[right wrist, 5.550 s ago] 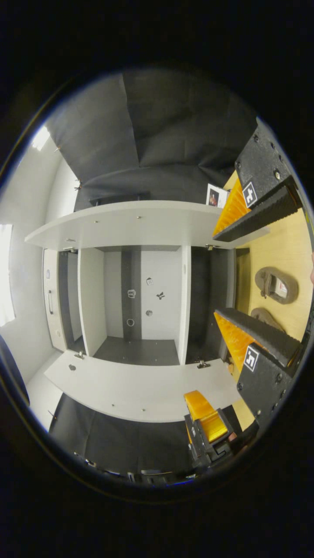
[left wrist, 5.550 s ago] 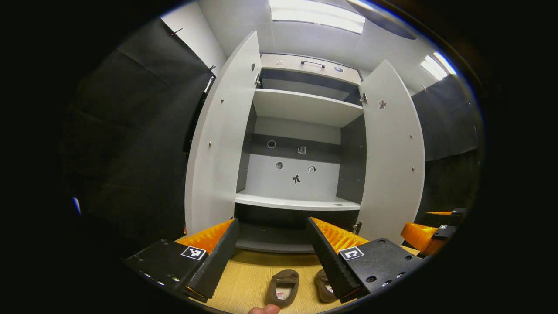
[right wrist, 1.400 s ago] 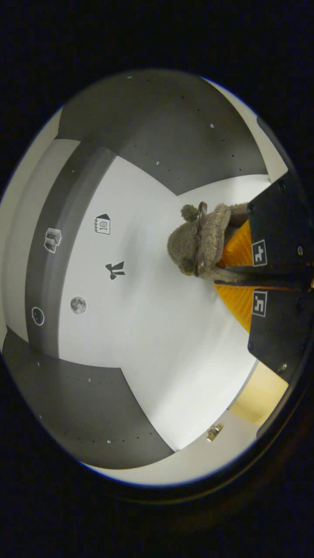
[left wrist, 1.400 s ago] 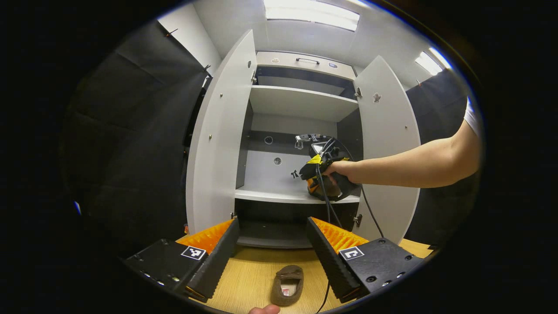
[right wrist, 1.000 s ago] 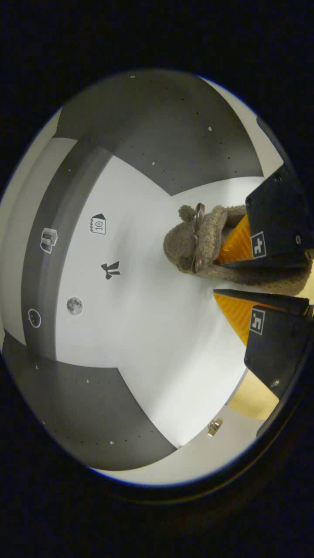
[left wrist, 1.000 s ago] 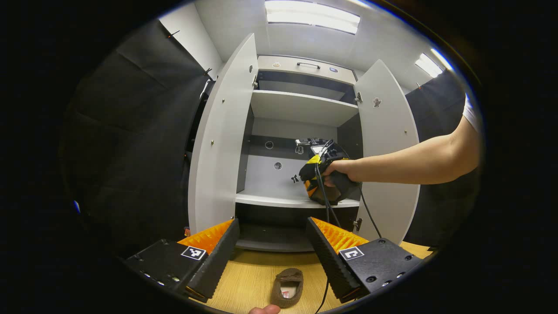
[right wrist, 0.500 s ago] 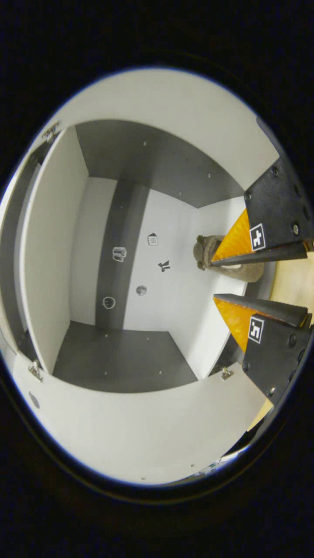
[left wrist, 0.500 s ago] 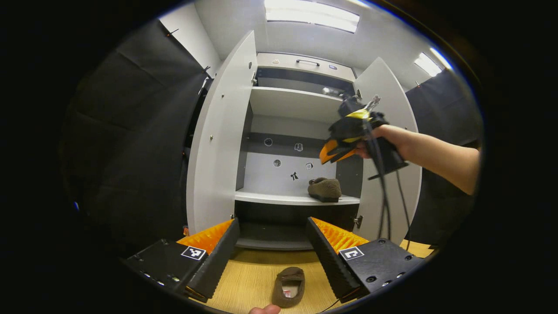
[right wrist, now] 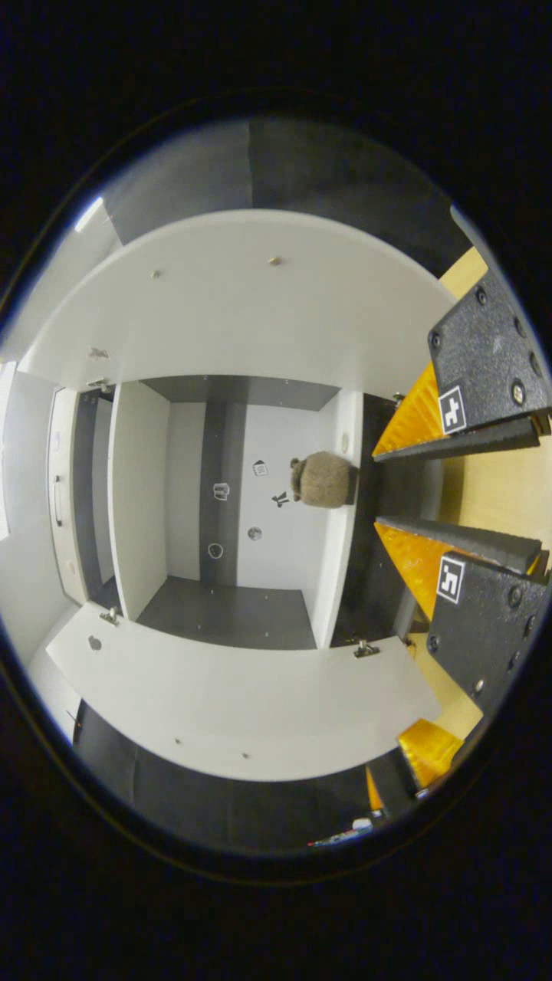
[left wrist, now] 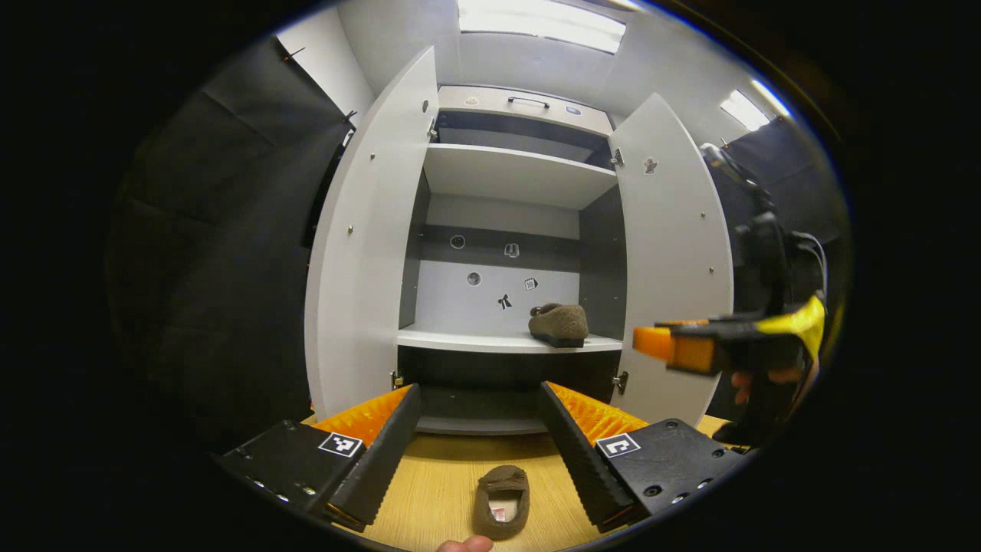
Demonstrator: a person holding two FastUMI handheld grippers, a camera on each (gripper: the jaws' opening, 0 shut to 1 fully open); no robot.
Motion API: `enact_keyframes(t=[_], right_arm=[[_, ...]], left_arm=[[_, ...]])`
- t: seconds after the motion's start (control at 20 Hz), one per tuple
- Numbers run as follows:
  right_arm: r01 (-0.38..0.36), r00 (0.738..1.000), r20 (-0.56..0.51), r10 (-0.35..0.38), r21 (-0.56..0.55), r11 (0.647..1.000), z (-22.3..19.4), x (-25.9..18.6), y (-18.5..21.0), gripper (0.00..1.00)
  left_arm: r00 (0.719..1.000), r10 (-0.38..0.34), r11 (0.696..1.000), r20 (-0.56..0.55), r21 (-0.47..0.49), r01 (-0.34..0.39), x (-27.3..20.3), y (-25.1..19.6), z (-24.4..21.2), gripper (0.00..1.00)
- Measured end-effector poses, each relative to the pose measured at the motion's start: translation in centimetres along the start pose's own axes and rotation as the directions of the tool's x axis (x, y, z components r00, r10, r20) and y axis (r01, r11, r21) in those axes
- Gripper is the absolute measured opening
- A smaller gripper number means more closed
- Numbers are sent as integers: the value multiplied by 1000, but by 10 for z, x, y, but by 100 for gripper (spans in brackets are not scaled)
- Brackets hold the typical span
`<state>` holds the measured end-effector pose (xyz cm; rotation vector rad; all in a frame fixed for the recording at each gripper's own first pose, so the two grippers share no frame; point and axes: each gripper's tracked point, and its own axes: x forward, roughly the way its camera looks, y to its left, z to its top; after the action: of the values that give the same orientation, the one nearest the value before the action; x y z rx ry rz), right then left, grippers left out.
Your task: Grab one shoe with the right hand and put it into the shoe cabinet, grab the other shoe with the left hand and put it into the shoe cabinet; then close the right door with the right hand and the left door with the left hand.
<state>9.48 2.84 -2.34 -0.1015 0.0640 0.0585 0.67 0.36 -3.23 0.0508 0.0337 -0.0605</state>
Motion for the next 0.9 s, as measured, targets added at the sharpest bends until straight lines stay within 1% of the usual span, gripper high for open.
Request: enact_keyframes(t=[0.1, 0.15, 0.25, 0.3, 0.35, 0.45, 0.5, 0.55, 0.6, 0.7, 0.75, 0.8, 0.9], right_arm=[[33, 999, -4, -33, -11, 999, -33, -26, -5, 47], [50, 999, 12, -50, -3, 999, -38, -36, -8, 50], [76, 996, 40, -77, 24, 997, -45, -53, -13, 60], [81, 996, 41, -82, 37, 996, -48, -56, -15, 60], [80, 996, 40, -82, 56, 995, -52, -57, -17, 64], [62, 998, 25, -64, 86, 994, -59, -57, -19, 83], [67, 998, 15, -69, 96, 993, -62, -57, -22, 87], [75, 997, 11, -77, 104, 992, -63, -57, -28, 93], [82, 996, 13, -84, 111, 991, -62, -57, -32, 95], [82, 996, 22, -85, 113, 990, -61, -56, -35, 96], [80, 996, 21, -82, 99, 992, -61, -55, -35, 97], [76, 997, 22, -79, 84, 994, -61, -54, -36, 98], [54, 998, 27, -57, 88, 995, -60, -55, -31, 98]], left_arm=[[1000, -7, 1000, -22, 10, 7, -1, -5, -6, 95], [1000, -8, 1000, -26, 10, 9, -2, -7, -8, 95], [999, -12, 1000, -41, 9, 13, -4, -10, -14, 95], [998, -15, 1000, -54, 9, 15, -3, -12, -16, 95], [998, -12, 1000, -67, 10, 13, -3, -13, -20, 95], [996, -8, 1000, -87, 1, 8, -4, -13, -28, 95], [995, -5, 1000, -101, -3, 5, -5, -13, -31, 95], [993, -3, 1000, -115, -5, 3, -5, -12, -35, 95], [992, -2, 1000, -128, -4, 2, -5, -11, -39, 95], [984, -15, 1000, -178, -9, 14, -4, -12, -55, 95], [973, -31, 999, -228, -18, 28, -4, -14, -68, 95], [955, -51, 999, -293, -31, 44, -4, -15, -85, 95], [906, -71, 997, -418, -51, 55, -6, -15, -120, 95]])
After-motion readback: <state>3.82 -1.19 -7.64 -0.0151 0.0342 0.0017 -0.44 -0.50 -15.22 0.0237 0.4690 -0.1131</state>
